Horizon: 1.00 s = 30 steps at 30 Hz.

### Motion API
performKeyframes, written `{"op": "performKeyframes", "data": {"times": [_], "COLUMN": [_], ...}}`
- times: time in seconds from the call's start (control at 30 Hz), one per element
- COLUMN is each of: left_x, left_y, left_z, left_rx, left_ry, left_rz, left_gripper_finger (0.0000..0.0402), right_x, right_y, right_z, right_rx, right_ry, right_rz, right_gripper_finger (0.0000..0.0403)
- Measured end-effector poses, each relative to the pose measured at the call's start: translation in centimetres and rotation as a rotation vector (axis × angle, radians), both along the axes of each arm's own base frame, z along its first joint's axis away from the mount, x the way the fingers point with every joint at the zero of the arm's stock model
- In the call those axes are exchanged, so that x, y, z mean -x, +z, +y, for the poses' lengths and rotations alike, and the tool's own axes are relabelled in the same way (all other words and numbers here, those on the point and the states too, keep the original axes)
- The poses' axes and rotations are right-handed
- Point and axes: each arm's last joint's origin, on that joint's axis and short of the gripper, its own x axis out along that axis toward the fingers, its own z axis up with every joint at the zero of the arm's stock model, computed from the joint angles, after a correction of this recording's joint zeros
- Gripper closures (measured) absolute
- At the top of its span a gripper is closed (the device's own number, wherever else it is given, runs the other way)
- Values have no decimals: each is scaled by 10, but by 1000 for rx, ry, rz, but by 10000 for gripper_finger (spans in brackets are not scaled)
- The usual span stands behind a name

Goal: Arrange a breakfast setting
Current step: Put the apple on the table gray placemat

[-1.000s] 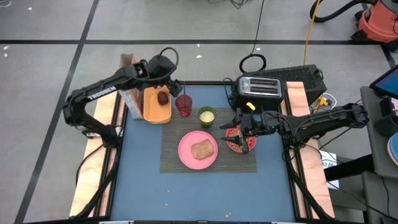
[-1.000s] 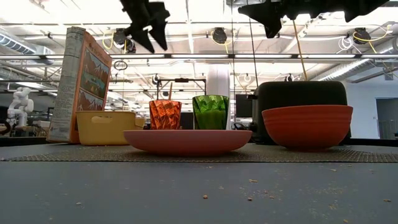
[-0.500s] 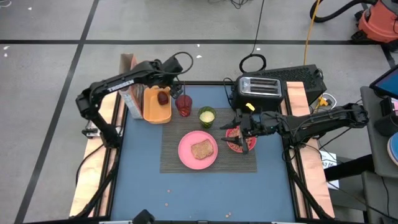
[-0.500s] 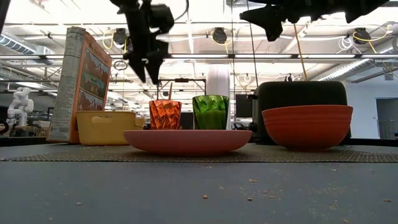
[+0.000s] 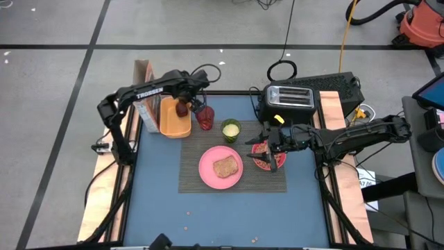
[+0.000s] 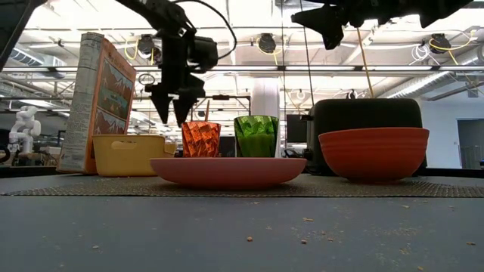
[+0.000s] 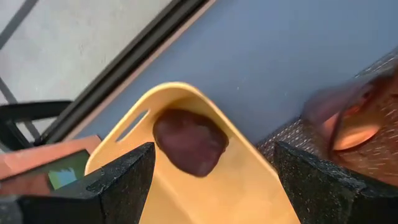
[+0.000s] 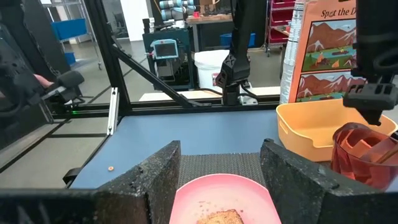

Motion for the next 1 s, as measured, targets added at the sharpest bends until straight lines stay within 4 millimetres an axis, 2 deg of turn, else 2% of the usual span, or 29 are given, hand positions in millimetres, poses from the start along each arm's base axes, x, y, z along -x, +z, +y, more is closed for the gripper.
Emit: {"op": "performKeyframes", "data": {"times": [0.33, 0.73, 1.0], "left_x": [4, 19, 16], "left_y": [-8, -53, -59], "left_z": [-3, -14, -10], "left_rx": [51, 113, 81], "left_ry": [31, 140, 143], "left_rz": [70, 151, 86], "left_gripper_finger": [71, 71, 71], "right_x": [0, 0, 0], "right_y": [0, 0, 0], "right_z": [0, 0, 0], "right_rx": [0, 0, 0], "right_ry": [0, 0, 0], "right_rz": [0, 0, 0], "right_gripper_finger": [190, 190, 190]}}
